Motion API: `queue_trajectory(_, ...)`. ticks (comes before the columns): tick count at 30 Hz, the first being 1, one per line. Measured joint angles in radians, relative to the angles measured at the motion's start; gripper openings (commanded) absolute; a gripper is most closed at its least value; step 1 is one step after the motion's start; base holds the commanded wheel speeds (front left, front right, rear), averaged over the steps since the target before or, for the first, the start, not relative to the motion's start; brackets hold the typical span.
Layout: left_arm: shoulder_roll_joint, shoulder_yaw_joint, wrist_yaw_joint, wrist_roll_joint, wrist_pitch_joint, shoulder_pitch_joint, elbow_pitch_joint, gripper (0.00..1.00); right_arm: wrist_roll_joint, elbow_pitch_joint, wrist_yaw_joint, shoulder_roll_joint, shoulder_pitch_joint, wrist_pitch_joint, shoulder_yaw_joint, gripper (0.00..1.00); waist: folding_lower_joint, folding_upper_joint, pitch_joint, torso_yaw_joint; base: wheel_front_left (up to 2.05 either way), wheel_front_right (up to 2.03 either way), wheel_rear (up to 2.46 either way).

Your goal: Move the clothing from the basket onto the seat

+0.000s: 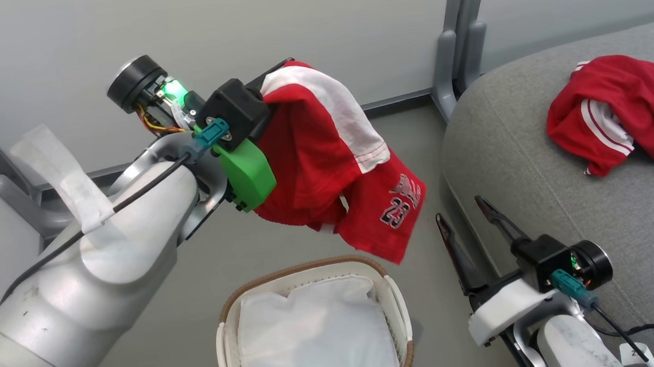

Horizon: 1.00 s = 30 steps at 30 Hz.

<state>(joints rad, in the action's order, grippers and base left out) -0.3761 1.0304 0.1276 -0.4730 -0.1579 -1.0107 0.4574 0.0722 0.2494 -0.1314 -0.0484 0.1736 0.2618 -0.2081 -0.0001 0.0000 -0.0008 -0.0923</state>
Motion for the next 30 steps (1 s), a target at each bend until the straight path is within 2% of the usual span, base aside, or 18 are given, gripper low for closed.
queue_trajectory(13, 0.022, 0.048, 0.000, 0.000, 0.016, -0.005, -0.116, 0.00, -0.060, 0.062, 0.000, 0.000, 0.129, 0.000, -0.093, 1.00, 0.0000, 0.0000, -0.023, 0.032, 0.00, 0.00, 0.00)
queue_trajectory(24, 0.026, 0.065, -0.004, 0.001, 0.011, -0.005, -0.159, 0.00, -0.047, 0.281, 0.000, 0.000, 0.334, 0.000, -0.238, 1.00, 0.0000, 0.0000, -0.012, 0.045, 0.00, 0.00, 0.00)
queue_trajectory(25, 0.027, 0.066, -0.005, 0.000, 0.010, -0.005, -0.159, 0.00, -0.043, 0.297, 0.000, 0.000, 0.342, 0.000, -0.250, 0.87, 0.0000, 0.0000, -0.012, 0.046, 0.00, 0.00, 0.00)
queue_trajectory(26, 0.029, 0.066, -0.005, -0.001, 0.007, -0.005, -0.159, 0.00, -0.037, 0.328, 0.000, 0.000, 0.359, 0.000, -0.272, 0.38, 0.0000, 0.0000, -0.010, 0.047, 0.00, 0.00, 0.00)
queue_trajectory(27, 0.030, 0.066, -0.006, -0.003, 0.006, -0.004, -0.158, 0.00, -0.030, 0.346, 0.000, 0.000, 0.375, 0.000, -0.291, 0.02, 0.0000, 0.0000, -0.009, 0.048, 0.00, 0.00, 0.00)
queue_trajectory(30, 0.029, 0.064, -0.015, -0.012, 0.003, 0.001, -0.155, 0.00, 0.003, 0.368, 0.000, 0.000, 0.401, 0.000, -0.310, 0.00, 0.0000, 0.0000, -0.005, 0.050, 0.00, 0.00, 0.00)
